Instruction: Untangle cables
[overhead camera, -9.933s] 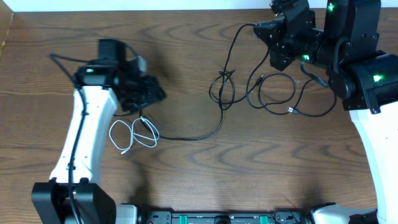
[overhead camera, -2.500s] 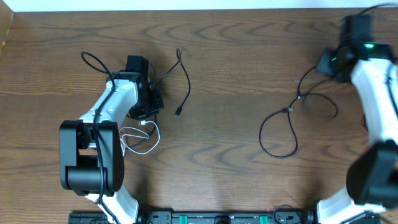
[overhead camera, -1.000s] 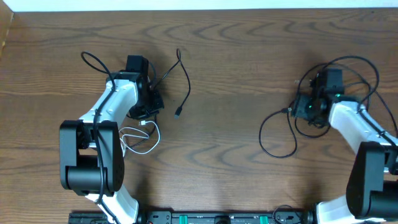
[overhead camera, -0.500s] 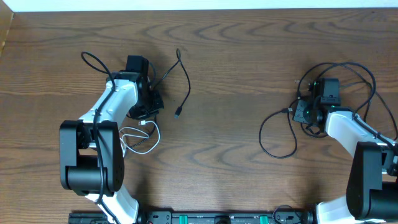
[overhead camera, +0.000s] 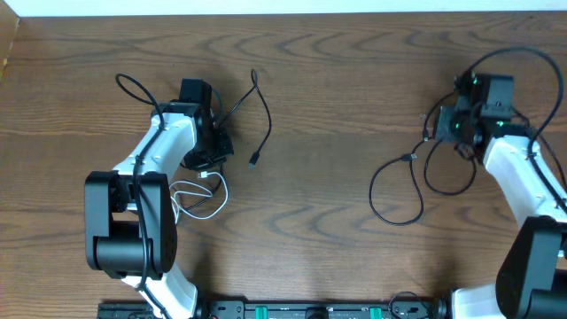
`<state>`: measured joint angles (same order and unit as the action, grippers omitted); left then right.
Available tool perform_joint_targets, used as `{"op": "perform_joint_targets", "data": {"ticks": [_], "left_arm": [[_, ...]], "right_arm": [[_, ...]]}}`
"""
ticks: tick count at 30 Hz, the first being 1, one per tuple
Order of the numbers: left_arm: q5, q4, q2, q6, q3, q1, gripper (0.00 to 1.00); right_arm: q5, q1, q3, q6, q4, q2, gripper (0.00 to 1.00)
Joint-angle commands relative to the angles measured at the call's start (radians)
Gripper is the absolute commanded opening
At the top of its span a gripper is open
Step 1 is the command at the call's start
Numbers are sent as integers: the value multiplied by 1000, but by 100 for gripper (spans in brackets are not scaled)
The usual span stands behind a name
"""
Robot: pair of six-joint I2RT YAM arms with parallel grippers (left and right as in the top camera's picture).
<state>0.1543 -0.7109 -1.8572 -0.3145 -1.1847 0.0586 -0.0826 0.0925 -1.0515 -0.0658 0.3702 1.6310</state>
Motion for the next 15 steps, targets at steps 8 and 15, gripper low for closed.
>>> {"op": "perform_joint_targets", "data": {"ticks": [8,15], "left_arm": [[-10,3,-5,-2,6,-8,9],[-9,29,-5,-2,6,-8,9]], "right_arm": [[-312,-86,18,47,135,-12,11],[-298,-220,63,49,193,0,64]]}}
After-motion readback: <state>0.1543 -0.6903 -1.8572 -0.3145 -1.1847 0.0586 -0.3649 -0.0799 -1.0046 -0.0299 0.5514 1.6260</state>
